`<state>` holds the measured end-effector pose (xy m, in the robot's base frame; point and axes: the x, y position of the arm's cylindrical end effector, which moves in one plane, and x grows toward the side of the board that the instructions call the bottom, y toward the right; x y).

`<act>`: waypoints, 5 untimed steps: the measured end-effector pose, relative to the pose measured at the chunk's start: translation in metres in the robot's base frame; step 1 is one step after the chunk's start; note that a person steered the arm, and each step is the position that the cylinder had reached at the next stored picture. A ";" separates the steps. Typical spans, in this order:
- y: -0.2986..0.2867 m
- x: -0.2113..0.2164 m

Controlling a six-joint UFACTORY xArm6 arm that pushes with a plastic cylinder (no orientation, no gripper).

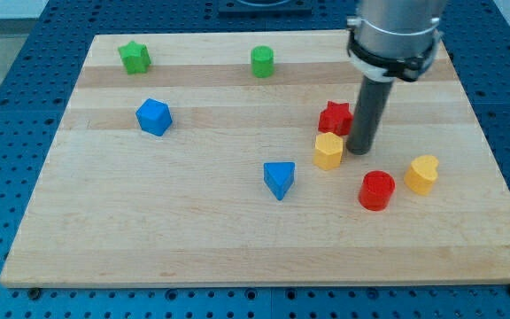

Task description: Place the red star right to the green circle

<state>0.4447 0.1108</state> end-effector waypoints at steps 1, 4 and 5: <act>-0.035 -0.001; -0.069 -0.033; -0.066 -0.031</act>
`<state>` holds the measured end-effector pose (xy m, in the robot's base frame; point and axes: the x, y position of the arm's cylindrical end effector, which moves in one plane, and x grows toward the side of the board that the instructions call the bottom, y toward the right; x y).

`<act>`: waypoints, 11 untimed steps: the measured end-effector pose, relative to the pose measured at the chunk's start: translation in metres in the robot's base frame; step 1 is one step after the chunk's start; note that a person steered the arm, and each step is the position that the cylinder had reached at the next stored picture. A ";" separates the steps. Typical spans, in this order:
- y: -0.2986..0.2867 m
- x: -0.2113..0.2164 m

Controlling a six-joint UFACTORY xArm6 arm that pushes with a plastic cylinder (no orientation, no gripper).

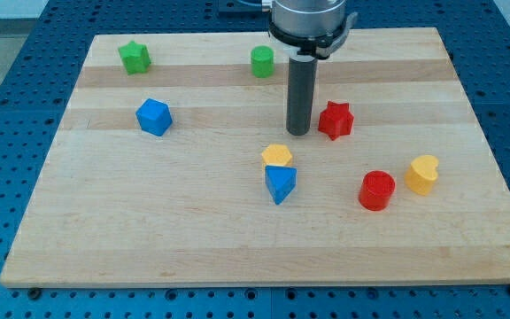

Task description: Place the red star right to the green circle

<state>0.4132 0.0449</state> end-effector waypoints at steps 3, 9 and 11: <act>0.034 0.009; 0.111 -0.100; 0.082 -0.049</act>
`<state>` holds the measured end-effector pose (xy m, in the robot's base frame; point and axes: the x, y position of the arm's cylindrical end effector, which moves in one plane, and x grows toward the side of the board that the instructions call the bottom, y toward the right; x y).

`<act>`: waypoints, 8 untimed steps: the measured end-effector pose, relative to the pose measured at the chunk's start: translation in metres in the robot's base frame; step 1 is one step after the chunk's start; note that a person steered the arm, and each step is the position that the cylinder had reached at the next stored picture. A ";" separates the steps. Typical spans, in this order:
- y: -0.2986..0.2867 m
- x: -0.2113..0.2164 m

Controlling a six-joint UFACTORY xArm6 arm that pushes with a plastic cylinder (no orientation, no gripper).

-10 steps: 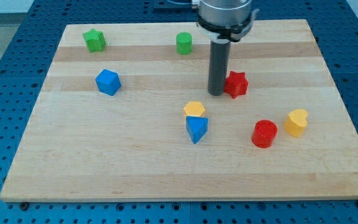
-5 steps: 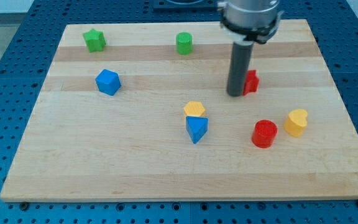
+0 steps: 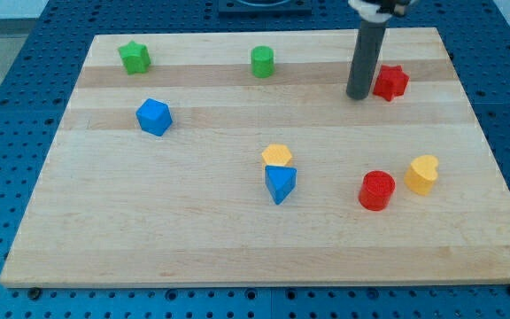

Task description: Place the red star right to the green circle

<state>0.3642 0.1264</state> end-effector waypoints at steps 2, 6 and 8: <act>0.013 0.039; 0.057 -0.054; 0.057 -0.058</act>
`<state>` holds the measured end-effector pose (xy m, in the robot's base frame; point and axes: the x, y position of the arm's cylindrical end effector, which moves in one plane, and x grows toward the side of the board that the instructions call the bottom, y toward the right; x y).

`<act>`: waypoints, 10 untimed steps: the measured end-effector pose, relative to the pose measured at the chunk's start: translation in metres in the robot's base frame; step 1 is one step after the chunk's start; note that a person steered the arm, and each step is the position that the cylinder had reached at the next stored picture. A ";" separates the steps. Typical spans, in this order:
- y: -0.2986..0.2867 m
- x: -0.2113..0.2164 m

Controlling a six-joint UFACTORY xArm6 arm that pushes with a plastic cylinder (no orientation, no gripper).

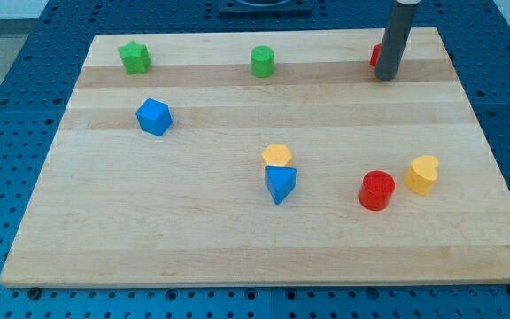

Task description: Place the red star right to the green circle

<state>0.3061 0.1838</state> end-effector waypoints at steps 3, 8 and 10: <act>-0.022 0.026; -0.090 0.026; -0.090 0.026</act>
<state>0.3326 0.0937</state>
